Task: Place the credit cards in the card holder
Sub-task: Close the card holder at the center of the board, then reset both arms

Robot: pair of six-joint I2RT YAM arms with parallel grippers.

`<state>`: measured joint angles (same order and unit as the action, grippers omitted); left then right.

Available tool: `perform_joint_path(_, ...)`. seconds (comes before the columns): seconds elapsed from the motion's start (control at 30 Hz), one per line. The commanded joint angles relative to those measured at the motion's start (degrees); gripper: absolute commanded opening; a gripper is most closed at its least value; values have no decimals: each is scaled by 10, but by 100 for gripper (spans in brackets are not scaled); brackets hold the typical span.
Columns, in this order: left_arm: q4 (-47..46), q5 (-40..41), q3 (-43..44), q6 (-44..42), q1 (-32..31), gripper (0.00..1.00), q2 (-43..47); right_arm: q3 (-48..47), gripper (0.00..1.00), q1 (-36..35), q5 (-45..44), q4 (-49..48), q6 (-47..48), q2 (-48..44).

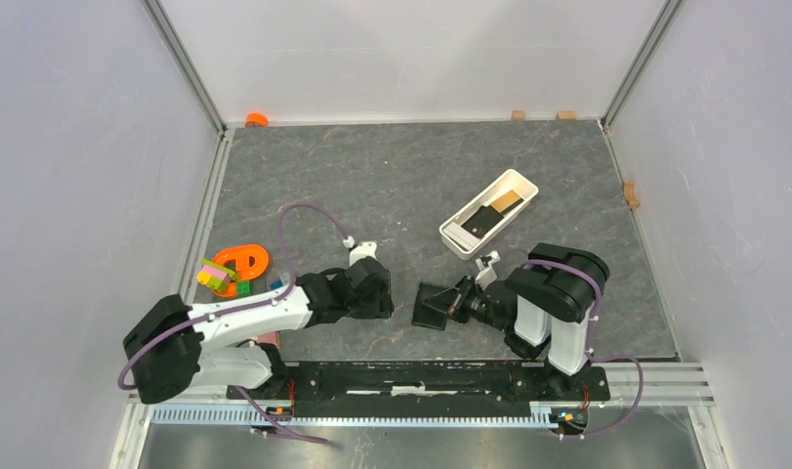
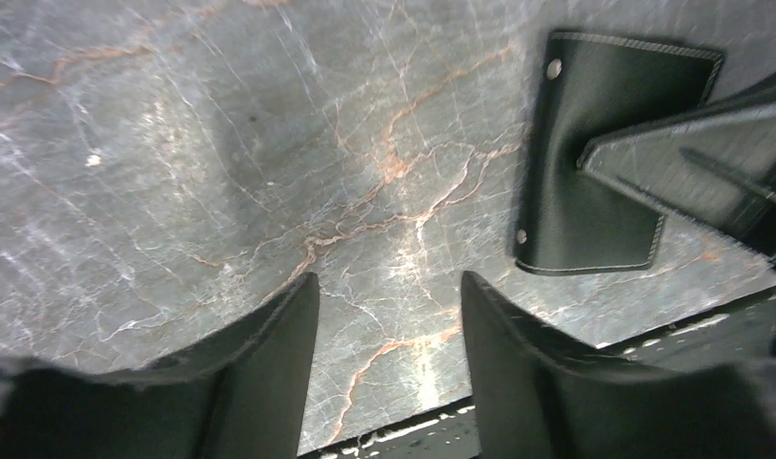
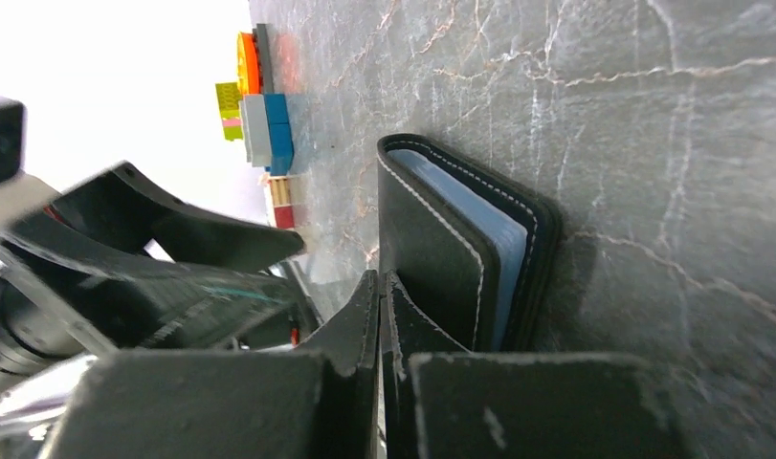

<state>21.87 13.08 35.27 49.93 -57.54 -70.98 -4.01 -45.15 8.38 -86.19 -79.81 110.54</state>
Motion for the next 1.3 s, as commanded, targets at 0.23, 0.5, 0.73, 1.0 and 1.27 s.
perform_joint_path(0.23, 78, -87, 72, -118, 144, 100, 97, 45, 28, 1, -6, 319, 307, -297)
perform_joint_path(0.5, 186, -158, 153, -206, 287, 100, 115, -165, 79, 3, -105, 732, 540, -474)
perform_joint_path(0.73, 254, -1, 208, -278, 365, 100, 177, -255, 98, 81, -233, 952, 639, -551)
perform_joint_path(1.0, 191, 119, 138, -314, 365, 100, 349, -270, 98, 165, -402, 1028, 692, -666)
perform_joint_path(1.27, 178, 123, 125, -317, 365, 100, 384, -215, 98, 165, -455, 963, 735, -790)
